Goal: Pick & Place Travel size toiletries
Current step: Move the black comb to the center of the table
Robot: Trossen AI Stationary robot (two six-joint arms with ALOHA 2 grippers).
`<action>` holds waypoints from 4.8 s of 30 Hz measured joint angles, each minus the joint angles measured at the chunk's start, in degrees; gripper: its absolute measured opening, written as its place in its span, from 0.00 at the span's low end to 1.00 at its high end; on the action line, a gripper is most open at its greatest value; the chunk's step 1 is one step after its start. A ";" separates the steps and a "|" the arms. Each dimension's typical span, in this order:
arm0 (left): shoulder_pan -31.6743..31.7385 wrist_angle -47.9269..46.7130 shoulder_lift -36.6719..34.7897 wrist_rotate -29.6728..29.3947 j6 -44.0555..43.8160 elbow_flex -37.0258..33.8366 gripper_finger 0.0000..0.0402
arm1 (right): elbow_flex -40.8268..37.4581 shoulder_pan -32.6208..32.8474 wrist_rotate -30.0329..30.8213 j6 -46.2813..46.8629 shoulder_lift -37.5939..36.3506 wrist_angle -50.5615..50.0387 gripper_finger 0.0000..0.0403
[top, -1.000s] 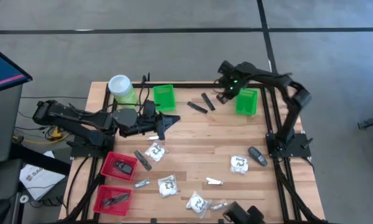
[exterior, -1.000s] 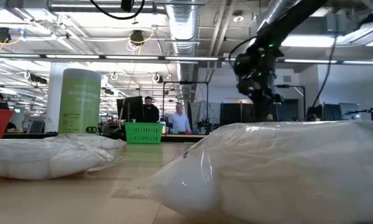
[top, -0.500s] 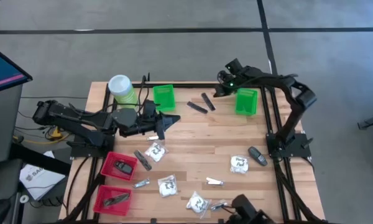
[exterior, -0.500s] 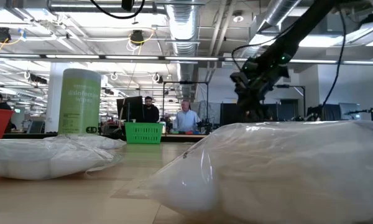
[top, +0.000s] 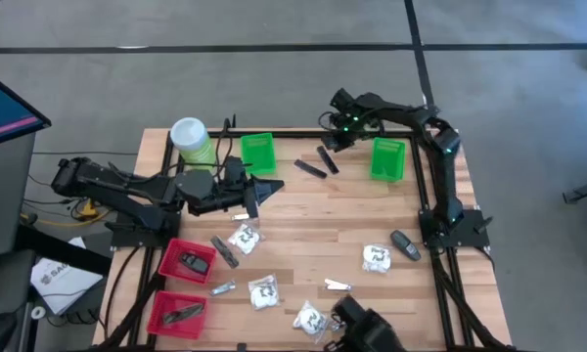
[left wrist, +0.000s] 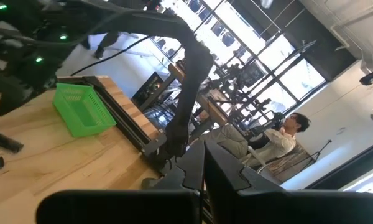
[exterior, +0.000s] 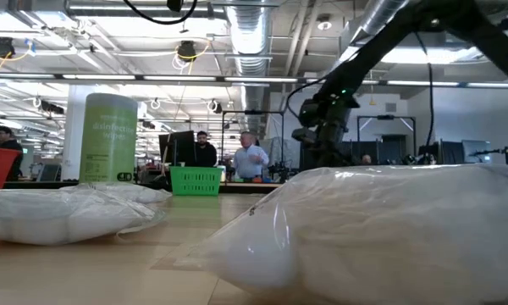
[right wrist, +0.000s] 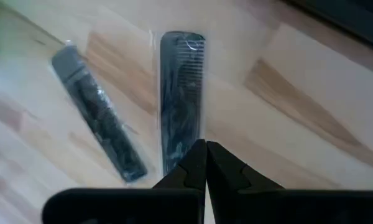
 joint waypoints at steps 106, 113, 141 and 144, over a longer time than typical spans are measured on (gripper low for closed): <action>-6.46 4.55 0.00 -7.89 1.77 -0.02 0.00 | 16.83 16.46 8.84 -17.34 10.96 -12.09 0.00; -7.06 4.69 0.00 -8.24 1.84 -0.02 0.00 | 16.87 16.28 8.79 -16.27 10.75 -11.14 0.00; -7.04 5.09 0.00 -9.15 1.74 -0.02 0.00 | 16.87 12.24 -3.23 -12.88 10.93 -8.14 0.00; -7.04 5.12 0.00 -9.27 1.68 -0.02 0.00 | 16.52 12.12 -3.20 -12.43 10.93 -8.06 0.00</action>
